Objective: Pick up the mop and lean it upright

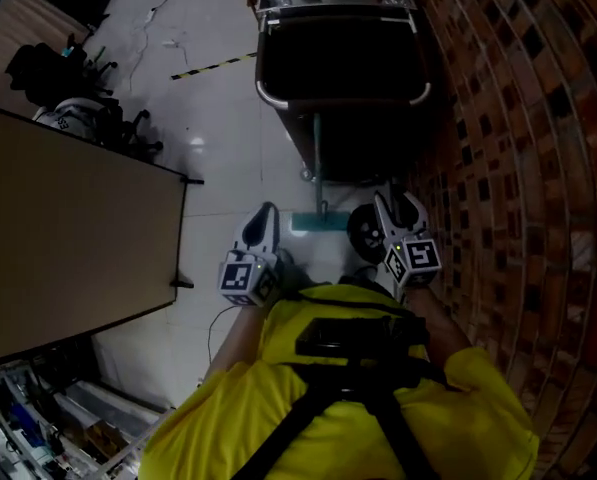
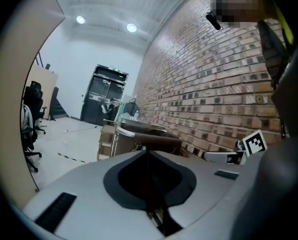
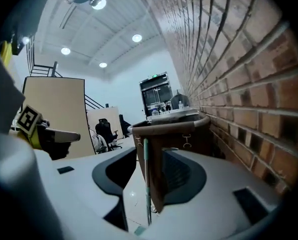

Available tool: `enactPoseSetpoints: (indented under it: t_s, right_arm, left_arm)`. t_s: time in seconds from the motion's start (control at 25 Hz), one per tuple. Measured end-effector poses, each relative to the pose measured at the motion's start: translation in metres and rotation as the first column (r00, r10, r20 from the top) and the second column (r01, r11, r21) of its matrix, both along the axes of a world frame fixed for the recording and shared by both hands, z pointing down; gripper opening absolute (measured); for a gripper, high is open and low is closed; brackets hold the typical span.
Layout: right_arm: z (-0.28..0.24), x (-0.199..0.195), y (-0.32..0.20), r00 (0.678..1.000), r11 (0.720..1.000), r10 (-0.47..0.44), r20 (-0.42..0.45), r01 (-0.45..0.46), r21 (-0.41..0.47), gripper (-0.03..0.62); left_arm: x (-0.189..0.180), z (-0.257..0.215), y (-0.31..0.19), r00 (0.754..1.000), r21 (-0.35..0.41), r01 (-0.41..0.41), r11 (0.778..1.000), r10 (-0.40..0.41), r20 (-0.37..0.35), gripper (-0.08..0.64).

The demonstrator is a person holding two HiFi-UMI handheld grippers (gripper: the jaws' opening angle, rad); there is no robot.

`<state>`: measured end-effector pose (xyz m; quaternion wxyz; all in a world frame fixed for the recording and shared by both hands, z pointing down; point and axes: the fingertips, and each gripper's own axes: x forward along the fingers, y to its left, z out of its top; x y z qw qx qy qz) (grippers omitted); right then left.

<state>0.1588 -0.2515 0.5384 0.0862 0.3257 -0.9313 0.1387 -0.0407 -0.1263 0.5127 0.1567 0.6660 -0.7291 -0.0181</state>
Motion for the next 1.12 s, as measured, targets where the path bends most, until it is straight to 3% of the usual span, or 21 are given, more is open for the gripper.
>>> enactPoseSetpoints:
  t_s: [0.04, 0.24, 0.28, 0.48, 0.56, 0.76, 0.8, 0.84, 1.12]
  right_arm:
    - [0.004, -0.012, -0.004, 1.0, 1.0, 0.007, -0.002, -0.007, 0.003, 0.166]
    - [0.058, -0.093, -0.041, 0.997, 0.999, 0.042, -0.065, -0.044, -0.032, 0.185]
    - [0.073, -0.112, -0.051, 0.995, 0.997, 0.053, -0.086, -0.057, -0.048, 0.224]
    - [0.137, -0.177, -0.096, 0.971, 0.984, 0.117, -0.209, -0.141, -0.106, 0.224]
    - [0.151, -0.19, -0.108, 0.961, 0.977, 0.146, -0.236, -0.177, -0.115, 0.195]
    - [0.156, -0.216, -0.116, 0.955, 0.971, 0.174, -0.242, -0.208, -0.12, 0.195]
    - [0.155, -0.219, -0.117, 0.95, 0.97, 0.188, -0.251, -0.22, -0.107, 0.161]
    - [0.154, -0.222, -0.119, 0.944, 0.967, 0.205, -0.258, -0.236, -0.095, 0.114]
    - [0.148, -0.224, -0.105, 0.929, 0.957, 0.26, -0.262, -0.284, -0.058, 0.107]
  left_arm:
    - [-0.005, -0.001, 0.003, 1.0, 0.003, 0.017, 1.0, -0.017, -0.004, 0.006]
    - [-0.034, 0.003, 0.026, 0.999, -0.035, 0.027, 0.999, -0.027, 0.022, 0.006]
    - [-0.045, 0.005, 0.033, 1.0, -0.047, 0.023, 0.999, -0.022, 0.022, 0.006]
    - [-0.111, 0.001, 0.073, 0.999, -0.074, 0.039, 0.996, -0.037, 0.029, 0.006]
    - [-0.139, 0.003, 0.089, 0.998, -0.085, 0.049, 0.995, -0.046, 0.034, 0.006]
    - [-0.2, 0.012, 0.118, 0.997, -0.113, 0.077, 0.991, -0.074, 0.03, 0.006]
    - [-0.209, 0.014, 0.12, 0.997, -0.117, 0.08, 0.99, -0.078, 0.028, 0.006]
    - [-0.217, 0.016, 0.123, 0.997, -0.12, 0.08, 0.99, -0.077, 0.027, 0.006]
    - [-0.242, 0.017, 0.116, 0.999, -0.116, 0.029, 0.993, -0.026, 0.026, 0.006]
